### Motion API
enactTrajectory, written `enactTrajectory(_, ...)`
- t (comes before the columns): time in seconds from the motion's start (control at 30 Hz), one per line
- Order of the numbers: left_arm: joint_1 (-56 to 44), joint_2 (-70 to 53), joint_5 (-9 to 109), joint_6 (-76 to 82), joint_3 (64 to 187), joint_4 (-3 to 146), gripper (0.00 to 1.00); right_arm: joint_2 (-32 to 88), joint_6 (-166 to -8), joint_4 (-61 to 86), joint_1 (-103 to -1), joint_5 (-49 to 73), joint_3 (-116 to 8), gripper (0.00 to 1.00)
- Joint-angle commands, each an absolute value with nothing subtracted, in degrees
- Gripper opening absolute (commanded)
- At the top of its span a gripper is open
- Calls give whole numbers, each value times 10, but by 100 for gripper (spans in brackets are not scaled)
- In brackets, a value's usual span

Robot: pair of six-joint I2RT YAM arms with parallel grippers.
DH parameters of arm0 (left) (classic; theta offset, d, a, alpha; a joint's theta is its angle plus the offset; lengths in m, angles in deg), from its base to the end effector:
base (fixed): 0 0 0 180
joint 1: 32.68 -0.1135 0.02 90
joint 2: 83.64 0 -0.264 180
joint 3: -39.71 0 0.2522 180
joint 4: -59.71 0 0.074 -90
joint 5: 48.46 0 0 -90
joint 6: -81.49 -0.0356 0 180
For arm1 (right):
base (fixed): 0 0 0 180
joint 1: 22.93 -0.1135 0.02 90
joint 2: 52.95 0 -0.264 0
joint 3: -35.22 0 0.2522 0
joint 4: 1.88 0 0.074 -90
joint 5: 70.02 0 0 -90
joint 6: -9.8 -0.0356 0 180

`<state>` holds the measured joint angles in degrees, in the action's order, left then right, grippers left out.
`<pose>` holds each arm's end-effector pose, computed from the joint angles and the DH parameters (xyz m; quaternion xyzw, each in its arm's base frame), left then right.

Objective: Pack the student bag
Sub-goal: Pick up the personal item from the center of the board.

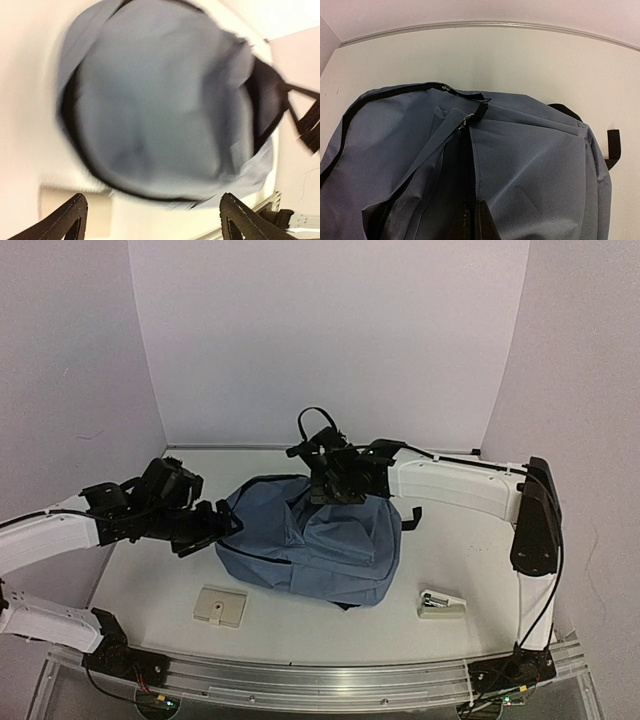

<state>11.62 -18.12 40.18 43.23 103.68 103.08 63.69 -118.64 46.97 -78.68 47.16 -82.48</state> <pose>0.1726 -0.1672 0.2696 -0.0645 0.9213 -0.2776 0.2645 0.2732 0.3723 0.2759 -0.0528 0.9092 0.1071 0.3988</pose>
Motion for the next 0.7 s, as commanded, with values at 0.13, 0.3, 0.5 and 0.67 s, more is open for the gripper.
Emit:
enactTrajectory(0.13, 116, -192, 430, 533, 947, 1176, 94, 593, -1166, 429, -771, 484, -816, 0)
enactTrajectory(0.3, 116, -160, 421, 574, 911, 1144, 96, 591, -1165, 421, -769, 474, -811, 0)
enactTrajectory(0.5, 116, -138, 436, 565, 851, 1021, 97, 582, -1161, 416, -769, 473, -799, 0)
enactTrajectory(0.67, 117, -115, 467, 567, 839, 974, 96, 579, -1160, 413, -768, 473, -794, 0)
